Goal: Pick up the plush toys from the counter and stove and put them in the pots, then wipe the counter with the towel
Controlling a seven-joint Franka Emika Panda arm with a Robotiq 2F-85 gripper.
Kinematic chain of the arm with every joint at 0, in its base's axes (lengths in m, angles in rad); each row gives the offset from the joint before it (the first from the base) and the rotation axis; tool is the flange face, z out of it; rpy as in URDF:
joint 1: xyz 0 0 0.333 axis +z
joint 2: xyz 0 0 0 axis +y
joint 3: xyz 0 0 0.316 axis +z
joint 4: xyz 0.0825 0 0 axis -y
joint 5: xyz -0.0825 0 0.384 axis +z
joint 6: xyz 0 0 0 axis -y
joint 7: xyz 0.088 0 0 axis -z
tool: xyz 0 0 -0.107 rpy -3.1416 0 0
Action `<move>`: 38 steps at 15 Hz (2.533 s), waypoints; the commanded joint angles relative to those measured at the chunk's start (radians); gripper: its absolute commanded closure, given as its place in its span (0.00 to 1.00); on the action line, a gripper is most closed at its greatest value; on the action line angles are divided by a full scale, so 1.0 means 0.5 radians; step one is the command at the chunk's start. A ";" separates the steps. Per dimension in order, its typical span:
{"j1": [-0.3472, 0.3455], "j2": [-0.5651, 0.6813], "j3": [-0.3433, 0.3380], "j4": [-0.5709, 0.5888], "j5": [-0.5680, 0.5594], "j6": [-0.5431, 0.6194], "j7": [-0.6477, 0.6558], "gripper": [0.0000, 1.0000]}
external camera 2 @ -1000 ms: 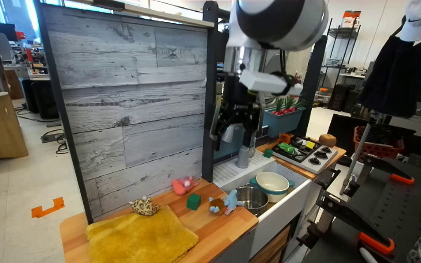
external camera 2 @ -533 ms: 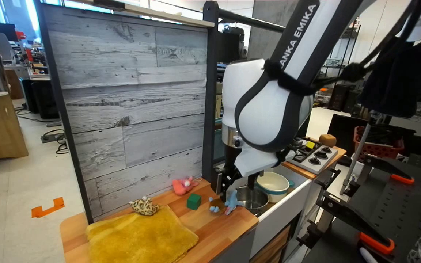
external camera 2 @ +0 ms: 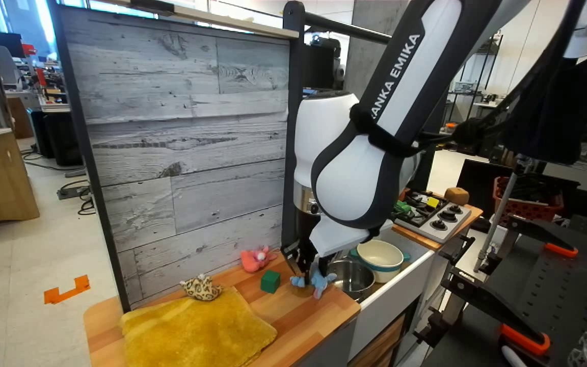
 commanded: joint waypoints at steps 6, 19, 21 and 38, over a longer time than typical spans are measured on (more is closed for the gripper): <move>-0.238 0.018 0.134 0.097 0.145 -0.079 -0.055 0.98; -0.323 -0.102 -0.049 -0.042 0.149 -0.209 0.066 0.46; -0.316 -0.180 -0.005 -0.136 0.150 -0.139 0.037 0.33; -0.332 -0.032 0.345 0.005 0.270 0.383 -0.172 0.00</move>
